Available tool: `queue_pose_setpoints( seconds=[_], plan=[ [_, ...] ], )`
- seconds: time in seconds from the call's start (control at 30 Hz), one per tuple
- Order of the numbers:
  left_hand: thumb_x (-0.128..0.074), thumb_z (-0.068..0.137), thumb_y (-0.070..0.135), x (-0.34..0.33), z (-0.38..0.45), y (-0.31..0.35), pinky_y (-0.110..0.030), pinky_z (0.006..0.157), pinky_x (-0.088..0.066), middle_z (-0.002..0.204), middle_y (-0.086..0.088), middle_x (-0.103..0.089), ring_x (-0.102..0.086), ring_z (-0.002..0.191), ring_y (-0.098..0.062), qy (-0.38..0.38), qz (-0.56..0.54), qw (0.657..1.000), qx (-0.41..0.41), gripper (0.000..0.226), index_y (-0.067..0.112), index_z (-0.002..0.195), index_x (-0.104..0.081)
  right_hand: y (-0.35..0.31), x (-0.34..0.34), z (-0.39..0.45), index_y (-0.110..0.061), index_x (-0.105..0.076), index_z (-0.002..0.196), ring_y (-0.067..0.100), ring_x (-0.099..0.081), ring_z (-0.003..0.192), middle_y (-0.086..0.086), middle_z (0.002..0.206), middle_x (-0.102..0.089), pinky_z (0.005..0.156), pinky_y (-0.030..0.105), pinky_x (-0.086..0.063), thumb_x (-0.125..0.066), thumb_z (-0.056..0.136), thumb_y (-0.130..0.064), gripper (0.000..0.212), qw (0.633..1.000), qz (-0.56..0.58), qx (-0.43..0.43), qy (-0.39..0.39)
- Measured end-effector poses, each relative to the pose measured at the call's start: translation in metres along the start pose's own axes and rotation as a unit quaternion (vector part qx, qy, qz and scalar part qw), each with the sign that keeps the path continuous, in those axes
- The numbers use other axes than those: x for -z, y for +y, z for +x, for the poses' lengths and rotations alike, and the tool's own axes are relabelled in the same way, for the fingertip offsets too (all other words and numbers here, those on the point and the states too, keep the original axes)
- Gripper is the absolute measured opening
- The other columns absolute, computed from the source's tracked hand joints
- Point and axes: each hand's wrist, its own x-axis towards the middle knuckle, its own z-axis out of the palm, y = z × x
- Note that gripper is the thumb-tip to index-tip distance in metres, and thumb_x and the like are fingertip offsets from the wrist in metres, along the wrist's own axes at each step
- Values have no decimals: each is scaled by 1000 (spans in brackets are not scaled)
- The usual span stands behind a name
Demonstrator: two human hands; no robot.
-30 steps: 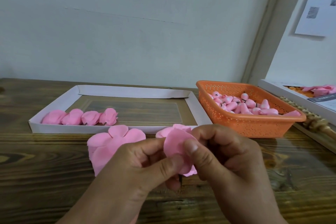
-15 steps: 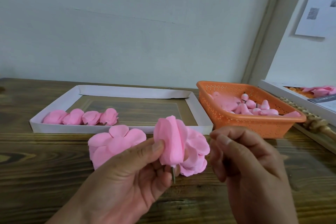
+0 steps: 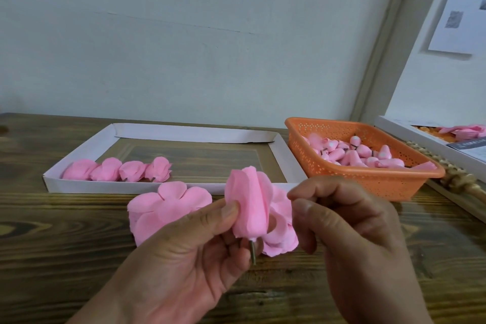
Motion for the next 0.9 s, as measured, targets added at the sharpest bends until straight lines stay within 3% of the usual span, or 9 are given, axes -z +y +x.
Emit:
queue_pose_setpoints(
  seconds=[0.27, 0.43, 0.57, 0.67, 0.8, 0.9],
  plan=[
    [-96, 25, 0, 2, 1, 1, -25, 37, -52, 77, -28, -68, -65, 51, -25, -16, -24, 999, 15, 68, -12, 88, -72, 6, 1, -4, -14, -71, 69, 11, -46, 42, -1, 49, -54, 44, 16, -38, -67, 61, -23, 12, 1000, 4, -22, 5],
    [-97, 23, 7, 3, 0, -1, -24, 39, -53, 68, -19, -65, -63, 48, -19, 22, 36, 999, -9, 70, -8, 86, -73, -2, 3, -2, -16, -71, 79, 5, -56, 50, -6, 62, -61, 50, 15, -44, -67, 68, -14, 12, 997, -37, 55, -43],
    [-98, 30, 14, 6, -2, 0, -23, 45, -54, 68, -14, -68, -64, 50, -15, 0, 90, 996, 15, 62, -3, 85, -75, -22, 12, 16, -20, -70, 93, 15, -58, 76, -1, 92, -58, 67, 24, -45, -76, 74, -19, 20, 946, -250, 145, -150],
    [-96, 44, 22, 7, -2, 2, -19, 51, -55, 71, -6, -72, -66, 55, -9, -46, 135, 989, 26, 49, 7, 87, -78, -34, 16, 29, -22, -69, 99, 16, -58, 103, -3, 111, -55, 82, 21, -45, -74, 74, -26, 26, 912, -309, 134, -233],
    [-82, 72, 23, 4, 0, 6, -16, 63, -56, 82, 1, -75, -69, 69, -4, -115, 150, 980, 58, 25, 14, 95, -77, -43, 12, 37, -24, -73, 88, 11, -59, 103, -6, 116, -58, 86, 17, -43, -77, 65, -16, 25, 880, -349, 144, -289],
    [-77, 77, 21, 3, 1, 7, -15, 66, -56, 83, 3, -75, -69, 70, -4, -134, 137, 978, 85, 25, 15, 101, -76, -42, 9, 43, -27, -72, 80, 6, -58, 102, -12, 113, -59, 85, 14, -41, -76, 60, -19, 21, 877, -344, 124, -311]
  ],
)
